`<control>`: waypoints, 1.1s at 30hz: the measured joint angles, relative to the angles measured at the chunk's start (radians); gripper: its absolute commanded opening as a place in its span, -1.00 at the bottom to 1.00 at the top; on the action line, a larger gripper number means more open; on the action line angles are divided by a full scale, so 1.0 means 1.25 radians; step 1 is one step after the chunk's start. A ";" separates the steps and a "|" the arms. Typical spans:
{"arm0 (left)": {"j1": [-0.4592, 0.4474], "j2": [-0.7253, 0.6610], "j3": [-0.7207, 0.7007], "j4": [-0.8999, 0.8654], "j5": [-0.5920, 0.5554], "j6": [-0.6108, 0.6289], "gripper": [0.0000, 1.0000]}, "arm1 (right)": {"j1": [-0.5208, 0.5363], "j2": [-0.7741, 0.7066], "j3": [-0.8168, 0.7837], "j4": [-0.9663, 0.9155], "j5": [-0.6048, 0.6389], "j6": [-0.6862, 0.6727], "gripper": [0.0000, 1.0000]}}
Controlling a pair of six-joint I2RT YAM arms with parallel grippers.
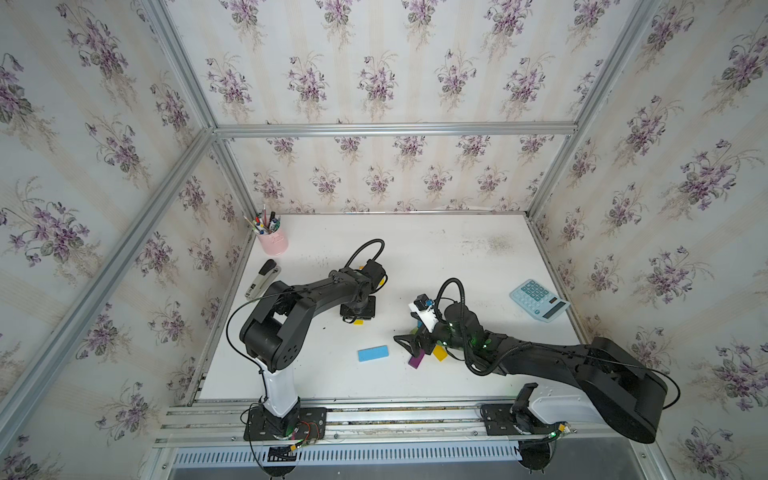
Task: Assemble the letter t with building blocks
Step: Assemble the building block at the center of the board.
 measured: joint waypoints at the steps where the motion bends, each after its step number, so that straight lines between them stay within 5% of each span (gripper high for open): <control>1: 0.000 0.000 0.000 0.000 0.000 0.000 -0.19 | 0.000 0.000 0.000 0.000 0.000 0.000 1.00; 20: 0.001 -0.029 0.000 0.014 0.009 0.024 0.02 | 0.000 0.006 0.007 -0.001 -0.010 0.000 1.00; 33: -0.004 -0.222 -0.011 -0.036 -0.083 0.051 0.08 | -0.001 -0.006 0.008 -0.003 -0.012 0.000 1.00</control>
